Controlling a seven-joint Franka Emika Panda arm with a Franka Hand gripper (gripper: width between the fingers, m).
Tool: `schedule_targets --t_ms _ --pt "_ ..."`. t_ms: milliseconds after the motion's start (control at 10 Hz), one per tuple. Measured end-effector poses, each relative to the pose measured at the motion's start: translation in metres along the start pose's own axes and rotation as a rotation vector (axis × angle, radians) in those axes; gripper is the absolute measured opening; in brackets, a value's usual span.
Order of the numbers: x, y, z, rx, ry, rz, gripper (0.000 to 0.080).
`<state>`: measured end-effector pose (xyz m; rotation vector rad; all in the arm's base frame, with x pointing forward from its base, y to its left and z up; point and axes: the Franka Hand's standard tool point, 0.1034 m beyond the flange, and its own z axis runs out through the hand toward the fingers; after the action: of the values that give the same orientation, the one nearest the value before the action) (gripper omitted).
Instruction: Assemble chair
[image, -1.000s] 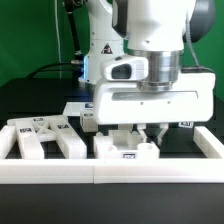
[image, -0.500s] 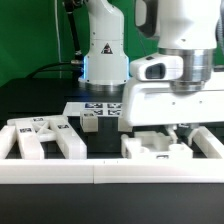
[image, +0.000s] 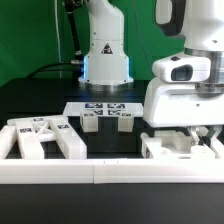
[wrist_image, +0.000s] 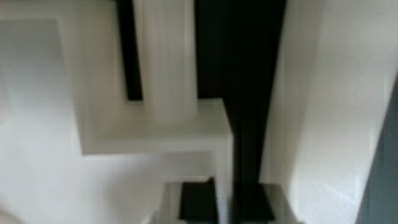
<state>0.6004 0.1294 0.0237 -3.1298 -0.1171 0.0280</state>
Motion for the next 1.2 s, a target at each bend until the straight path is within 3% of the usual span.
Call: schedule_targets --t_ms 400,600,700,800,900,1100,1200 --pt "0.001 0.003 -0.001 -0.011 -0.03 0.021 0.0032" --pt "0.0 0.014 -0.001 -0.022 -0.035 0.033 0.0273" --pt "0.0 0.019 -0.002 -0.027 -0.039 0.039 0.0273" --pt "0.0 0.024 -0.004 -0.032 -0.04 0.044 0.0468" --pt "0.001 0.027 -0.009 -0.034 -0.034 0.045 0.0587" --pt "-0.005 0.034 -0.026 -0.029 -0.024 -0.003 0.063" --pt "-0.016 0.04 -0.033 -0.028 -0.026 -0.019 0.0646"
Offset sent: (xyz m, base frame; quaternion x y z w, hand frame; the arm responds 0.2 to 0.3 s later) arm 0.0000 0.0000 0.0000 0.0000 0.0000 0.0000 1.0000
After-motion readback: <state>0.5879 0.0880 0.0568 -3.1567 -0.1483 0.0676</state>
